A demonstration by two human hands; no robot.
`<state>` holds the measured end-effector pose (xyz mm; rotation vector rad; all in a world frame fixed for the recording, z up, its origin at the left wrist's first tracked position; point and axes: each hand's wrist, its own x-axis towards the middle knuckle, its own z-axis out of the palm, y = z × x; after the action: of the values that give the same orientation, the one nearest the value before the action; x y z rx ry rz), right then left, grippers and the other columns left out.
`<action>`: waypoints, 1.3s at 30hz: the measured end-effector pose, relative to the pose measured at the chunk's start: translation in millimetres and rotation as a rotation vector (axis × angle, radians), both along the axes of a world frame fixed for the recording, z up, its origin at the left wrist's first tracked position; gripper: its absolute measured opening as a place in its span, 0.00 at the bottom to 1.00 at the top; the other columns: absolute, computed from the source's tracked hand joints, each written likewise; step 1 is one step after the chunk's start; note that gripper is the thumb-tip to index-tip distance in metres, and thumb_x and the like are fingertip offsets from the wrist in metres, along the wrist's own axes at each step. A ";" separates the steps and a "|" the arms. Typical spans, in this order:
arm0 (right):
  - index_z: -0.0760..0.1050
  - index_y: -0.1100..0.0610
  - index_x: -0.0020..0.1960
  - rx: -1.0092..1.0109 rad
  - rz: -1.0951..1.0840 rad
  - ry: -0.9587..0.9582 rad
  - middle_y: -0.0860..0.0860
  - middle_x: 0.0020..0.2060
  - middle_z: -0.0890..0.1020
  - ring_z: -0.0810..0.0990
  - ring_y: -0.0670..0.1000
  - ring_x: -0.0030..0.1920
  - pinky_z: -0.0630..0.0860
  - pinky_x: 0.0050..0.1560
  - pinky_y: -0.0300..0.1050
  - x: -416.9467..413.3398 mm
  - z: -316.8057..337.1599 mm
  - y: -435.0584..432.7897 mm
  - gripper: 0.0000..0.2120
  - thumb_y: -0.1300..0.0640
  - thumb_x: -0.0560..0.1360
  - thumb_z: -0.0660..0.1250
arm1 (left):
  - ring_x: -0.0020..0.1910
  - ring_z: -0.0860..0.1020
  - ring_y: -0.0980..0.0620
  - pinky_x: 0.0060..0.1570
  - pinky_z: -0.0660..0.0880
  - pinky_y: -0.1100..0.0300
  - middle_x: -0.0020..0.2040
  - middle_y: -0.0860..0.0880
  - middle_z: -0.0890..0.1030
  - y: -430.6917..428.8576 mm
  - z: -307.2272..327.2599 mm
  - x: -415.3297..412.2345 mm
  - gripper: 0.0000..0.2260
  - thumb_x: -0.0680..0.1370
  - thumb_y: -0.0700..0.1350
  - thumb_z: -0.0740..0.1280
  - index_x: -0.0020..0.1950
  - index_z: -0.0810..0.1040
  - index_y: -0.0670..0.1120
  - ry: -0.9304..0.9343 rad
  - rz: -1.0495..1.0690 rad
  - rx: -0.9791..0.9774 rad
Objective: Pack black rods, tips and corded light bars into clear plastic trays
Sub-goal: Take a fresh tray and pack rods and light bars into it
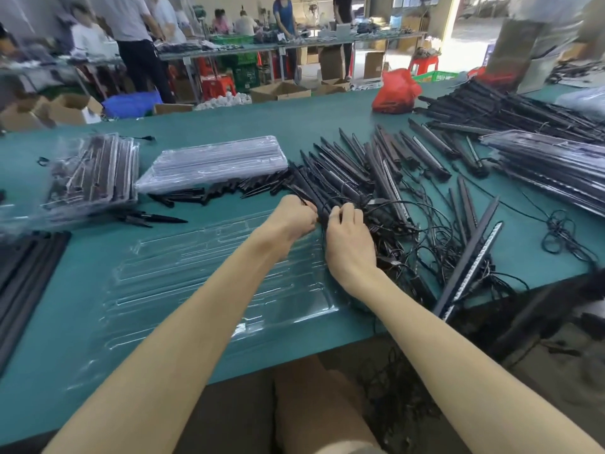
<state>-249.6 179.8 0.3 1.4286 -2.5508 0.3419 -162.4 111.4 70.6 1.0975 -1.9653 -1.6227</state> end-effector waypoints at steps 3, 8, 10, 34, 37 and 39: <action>0.56 0.68 0.76 0.014 -0.055 0.023 0.61 0.68 0.64 0.65 0.60 0.65 0.70 0.61 0.48 -7.2 5.0 -4.1 0.34 0.66 0.74 0.66 | 0.47 0.80 0.43 0.46 0.82 0.62 0.47 0.37 0.79 -8.2 3.5 21.5 0.06 0.79 0.29 0.62 0.52 0.78 0.33 0.041 -0.020 0.066; 0.52 0.68 0.77 0.065 -0.154 0.069 0.63 0.70 0.62 0.64 0.61 0.67 0.68 0.64 0.50 -26.4 7.8 -4.5 0.34 0.66 0.75 0.63 | 0.53 0.84 0.49 0.52 0.81 0.61 0.56 0.42 0.84 -25.5 1.3 71.6 0.12 0.81 0.33 0.60 0.54 0.83 0.40 -0.020 -0.006 -0.097; 0.52 0.69 0.77 0.084 -0.184 0.077 0.64 0.71 0.62 0.64 0.61 0.68 0.68 0.65 0.51 -27.6 8.7 -5.5 0.32 0.66 0.77 0.61 | 0.54 0.81 0.53 0.53 0.77 0.63 0.60 0.46 0.83 -31.9 -6.6 91.5 0.13 0.80 0.35 0.61 0.60 0.82 0.43 -0.166 -0.042 -0.338; 0.76 0.59 0.62 -0.104 0.396 0.067 0.54 0.57 0.80 0.76 0.56 0.58 0.73 0.59 0.50 72.3 49.8 43.2 0.12 0.55 0.83 0.60 | 0.81 0.49 0.53 0.79 0.44 0.55 0.82 0.53 0.54 -43.6 -91.5 167.9 0.25 0.86 0.54 0.51 0.82 0.53 0.51 -0.503 -0.208 -0.995; 0.68 0.58 0.74 0.027 0.543 -0.137 0.51 0.71 0.73 0.68 0.53 0.72 0.62 0.73 0.47 86.3 28.5 25.8 0.22 0.48 0.84 0.58 | 0.81 0.49 0.54 0.79 0.44 0.55 0.82 0.52 0.54 -42.6 -90.2 172.7 0.25 0.86 0.53 0.52 0.82 0.54 0.50 -0.501 -0.214 -1.006; 0.59 0.58 0.79 0.084 0.545 -0.133 0.51 0.78 0.63 0.58 0.51 0.78 0.52 0.78 0.49 88.9 13.8 11.4 0.27 0.45 0.85 0.54 | 0.81 0.48 0.54 0.79 0.44 0.56 0.82 0.52 0.53 -41.6 -90.5 174.6 0.25 0.86 0.52 0.53 0.82 0.53 0.49 -0.498 -0.222 -1.011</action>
<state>-160.7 191.2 14.0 2.1916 -2.2462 0.4232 12.3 69.8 -20.0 0.8839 -2.7646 -0.2264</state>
